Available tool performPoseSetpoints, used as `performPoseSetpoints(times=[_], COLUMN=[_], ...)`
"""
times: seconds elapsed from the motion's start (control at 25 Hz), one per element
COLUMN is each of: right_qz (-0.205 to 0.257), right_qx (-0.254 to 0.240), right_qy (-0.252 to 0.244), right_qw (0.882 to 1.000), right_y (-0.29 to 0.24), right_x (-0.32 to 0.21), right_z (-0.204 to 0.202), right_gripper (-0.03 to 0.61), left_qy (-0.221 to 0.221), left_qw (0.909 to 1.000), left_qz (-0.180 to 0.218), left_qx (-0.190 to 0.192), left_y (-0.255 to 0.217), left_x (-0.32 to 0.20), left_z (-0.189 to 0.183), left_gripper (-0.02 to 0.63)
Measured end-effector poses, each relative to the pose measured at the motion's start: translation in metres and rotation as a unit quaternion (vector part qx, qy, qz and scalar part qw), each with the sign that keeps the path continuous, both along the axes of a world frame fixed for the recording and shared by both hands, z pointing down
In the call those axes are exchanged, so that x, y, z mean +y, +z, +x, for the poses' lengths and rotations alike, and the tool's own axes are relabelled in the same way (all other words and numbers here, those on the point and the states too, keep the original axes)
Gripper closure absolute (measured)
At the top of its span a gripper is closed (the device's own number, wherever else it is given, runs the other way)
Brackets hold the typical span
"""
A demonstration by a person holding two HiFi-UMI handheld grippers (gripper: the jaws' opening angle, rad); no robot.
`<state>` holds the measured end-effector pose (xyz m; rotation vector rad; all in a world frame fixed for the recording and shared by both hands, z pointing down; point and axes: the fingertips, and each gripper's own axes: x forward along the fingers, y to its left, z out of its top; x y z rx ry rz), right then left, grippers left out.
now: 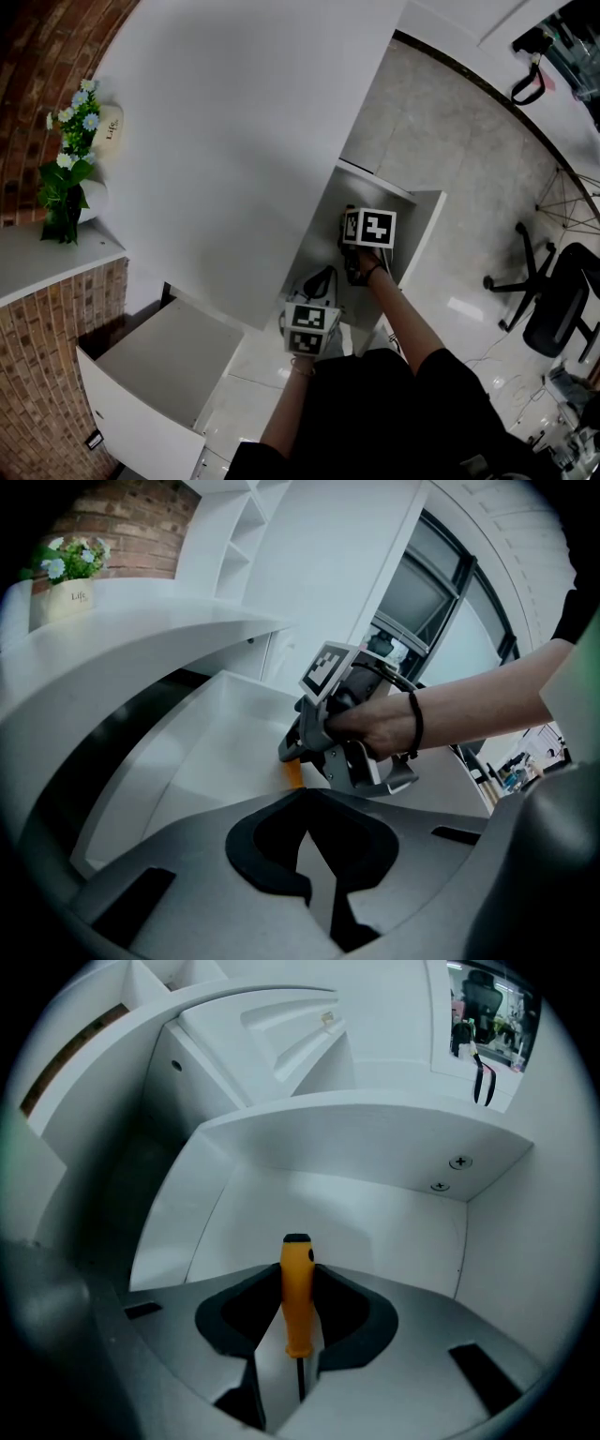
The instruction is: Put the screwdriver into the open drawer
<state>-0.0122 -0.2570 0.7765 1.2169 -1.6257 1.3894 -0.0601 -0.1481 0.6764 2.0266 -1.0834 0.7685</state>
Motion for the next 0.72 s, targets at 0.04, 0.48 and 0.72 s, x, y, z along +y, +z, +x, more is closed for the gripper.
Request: performPoseSetpoints(times=[0.04,0.48,0.72], right_qz=[-0.001,0.009,0.009], right_qx=[0.004,0.020,0.016], right_qy=[0.000,0.009,0.028], right_qw=[1.000,1.000,0.999], right_y=[0.0014,0.0052,0.0029], right_x=[0.0002,-0.0016,-0.0064], right_z=[0.0011,0.0043,0.0070], right_gripper=[0.463,0.462,0.429], left_qy=[-0.002,-0.009,-0.009], left_qw=[1.0000,1.0000,1.0000], left_qz=[0.000,-0.001,0.005], left_qx=[0.002,0.002,0.002], left_y=[0.0007,0.0022,0.0024], left_x=[-0.0001,-0.0002,-0.0008], left_z=[0.0001,0.0007,0.0015], left_gripper=[0.605,0.606,0.604])
